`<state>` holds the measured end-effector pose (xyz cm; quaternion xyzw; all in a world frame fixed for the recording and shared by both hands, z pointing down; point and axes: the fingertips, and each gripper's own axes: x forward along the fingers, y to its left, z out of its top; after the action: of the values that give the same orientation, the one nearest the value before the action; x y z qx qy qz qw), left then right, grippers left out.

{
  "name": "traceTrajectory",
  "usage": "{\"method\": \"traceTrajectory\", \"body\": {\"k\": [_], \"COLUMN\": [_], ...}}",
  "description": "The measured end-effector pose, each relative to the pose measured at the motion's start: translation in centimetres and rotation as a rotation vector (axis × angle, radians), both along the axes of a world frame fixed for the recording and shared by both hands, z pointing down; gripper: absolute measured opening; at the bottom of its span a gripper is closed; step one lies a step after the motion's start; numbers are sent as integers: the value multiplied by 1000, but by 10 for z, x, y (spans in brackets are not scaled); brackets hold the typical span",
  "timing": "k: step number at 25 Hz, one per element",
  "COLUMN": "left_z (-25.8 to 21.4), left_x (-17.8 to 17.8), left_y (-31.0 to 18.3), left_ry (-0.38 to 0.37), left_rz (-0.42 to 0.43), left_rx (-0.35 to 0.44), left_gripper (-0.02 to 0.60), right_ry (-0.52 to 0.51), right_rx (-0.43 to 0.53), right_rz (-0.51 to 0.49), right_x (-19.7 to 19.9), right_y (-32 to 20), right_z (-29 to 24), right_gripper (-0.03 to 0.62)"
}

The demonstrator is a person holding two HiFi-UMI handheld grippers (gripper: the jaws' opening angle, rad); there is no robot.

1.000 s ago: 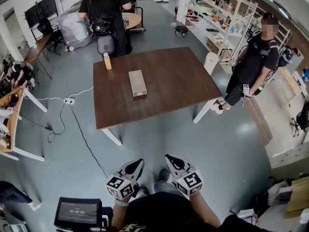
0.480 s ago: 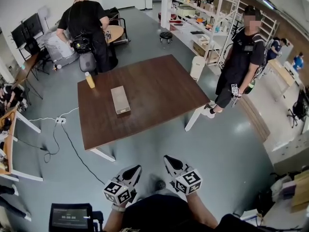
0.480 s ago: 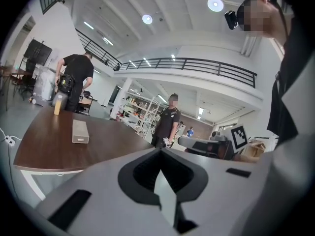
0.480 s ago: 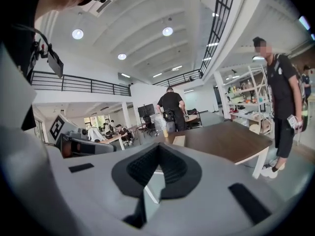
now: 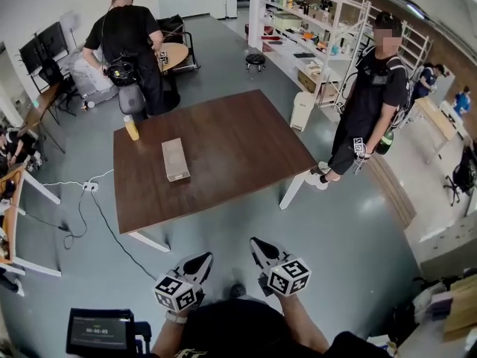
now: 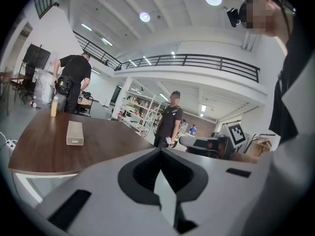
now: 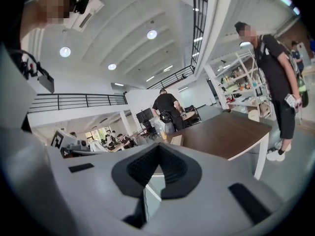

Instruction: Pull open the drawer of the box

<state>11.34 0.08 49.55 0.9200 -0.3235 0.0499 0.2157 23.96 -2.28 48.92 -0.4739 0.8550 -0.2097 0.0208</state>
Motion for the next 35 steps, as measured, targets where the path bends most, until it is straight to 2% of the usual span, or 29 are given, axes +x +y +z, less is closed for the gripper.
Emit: {"method": "traceTrajectory", "body": {"k": [4, 7, 11, 16, 21, 25, 31, 35], "left_z": [-5, -5, -8, -7, -2, 1, 5, 1], "left_x": [4, 5, 4, 3, 21, 33, 52, 44], "left_y": [-3, 1, 2, -5, -22, -22, -32, -33], "left_ry": [-4, -10, -31, -32, -29, -17, 14, 23], "left_rz": [-1, 15, 15, -11, 13, 34, 87, 77], "left_rx": [-14, -33, -42, -53, -64, -56, -27, -21], "left_gripper": [5, 5, 5, 5, 5, 5, 5, 5], "right_ry": [-38, -120, -148, -138, -137, -98, -90, -93], "right_rx": [-19, -41, -66, -84, -78, -77, -24, -30], "right_rz": [28, 62, 90, 97, 135, 118, 163, 166], "right_x": [19, 31, 39, 48, 68, 72, 92, 88], "right_y": [-8, -8, 0, 10, 4, 4, -5, -5], "right_z": [-3, 0, 6, 15, 16, 21, 9, 12], "right_gripper": [-15, -15, -15, -15, -16, -15, -15, -15]}}
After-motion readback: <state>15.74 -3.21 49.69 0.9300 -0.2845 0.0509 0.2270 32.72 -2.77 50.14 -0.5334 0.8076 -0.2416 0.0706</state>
